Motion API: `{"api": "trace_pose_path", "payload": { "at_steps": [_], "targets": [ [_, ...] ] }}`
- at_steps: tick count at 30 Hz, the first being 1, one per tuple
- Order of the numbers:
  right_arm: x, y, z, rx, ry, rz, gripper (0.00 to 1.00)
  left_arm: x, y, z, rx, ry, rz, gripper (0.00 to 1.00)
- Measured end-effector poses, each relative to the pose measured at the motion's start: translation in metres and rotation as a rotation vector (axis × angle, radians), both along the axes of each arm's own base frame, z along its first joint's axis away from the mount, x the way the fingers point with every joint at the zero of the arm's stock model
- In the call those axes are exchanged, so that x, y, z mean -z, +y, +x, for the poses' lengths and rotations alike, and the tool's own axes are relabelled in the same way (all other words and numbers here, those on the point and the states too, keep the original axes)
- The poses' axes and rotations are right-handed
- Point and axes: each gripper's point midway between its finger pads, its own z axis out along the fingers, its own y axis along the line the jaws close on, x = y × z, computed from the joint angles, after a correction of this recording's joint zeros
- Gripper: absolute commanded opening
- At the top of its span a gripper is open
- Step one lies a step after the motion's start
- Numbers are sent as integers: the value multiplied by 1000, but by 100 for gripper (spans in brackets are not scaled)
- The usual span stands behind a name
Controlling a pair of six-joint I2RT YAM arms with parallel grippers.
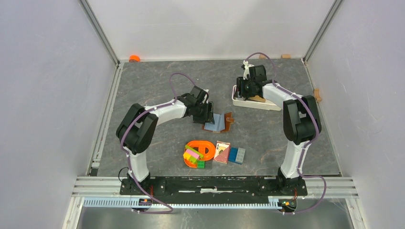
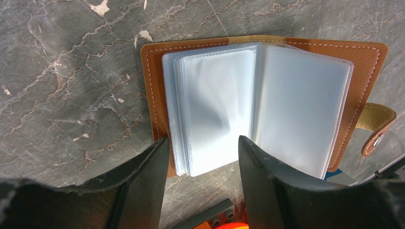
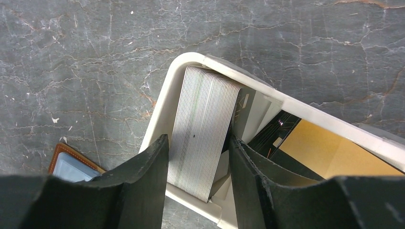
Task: Put the credit cards into the card holder
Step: Pick up the credit card from the storage box.
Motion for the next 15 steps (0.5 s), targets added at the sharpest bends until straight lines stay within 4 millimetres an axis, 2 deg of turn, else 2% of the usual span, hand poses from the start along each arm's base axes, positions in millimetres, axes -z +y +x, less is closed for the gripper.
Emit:
{"api": "trace_pose_path", "payload": {
  "at_steps": [15],
  "targets": [
    [-2,5,-6,-19,5,14,50,0,0,0,2,0,0,62]
  ]
}}
